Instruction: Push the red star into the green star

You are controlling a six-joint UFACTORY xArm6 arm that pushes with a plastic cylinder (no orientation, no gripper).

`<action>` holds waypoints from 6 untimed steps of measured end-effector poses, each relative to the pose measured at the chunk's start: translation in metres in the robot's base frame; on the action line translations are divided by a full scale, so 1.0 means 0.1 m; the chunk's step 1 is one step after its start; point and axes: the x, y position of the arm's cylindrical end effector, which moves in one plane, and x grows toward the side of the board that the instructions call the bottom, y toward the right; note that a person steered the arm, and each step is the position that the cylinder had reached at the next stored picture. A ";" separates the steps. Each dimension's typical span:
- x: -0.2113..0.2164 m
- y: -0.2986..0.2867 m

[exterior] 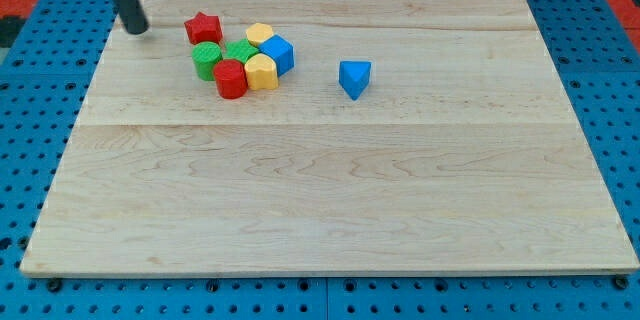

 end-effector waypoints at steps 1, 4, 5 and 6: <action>-0.07 0.08; 0.09 0.78; 0.18 0.87; 0.20 0.86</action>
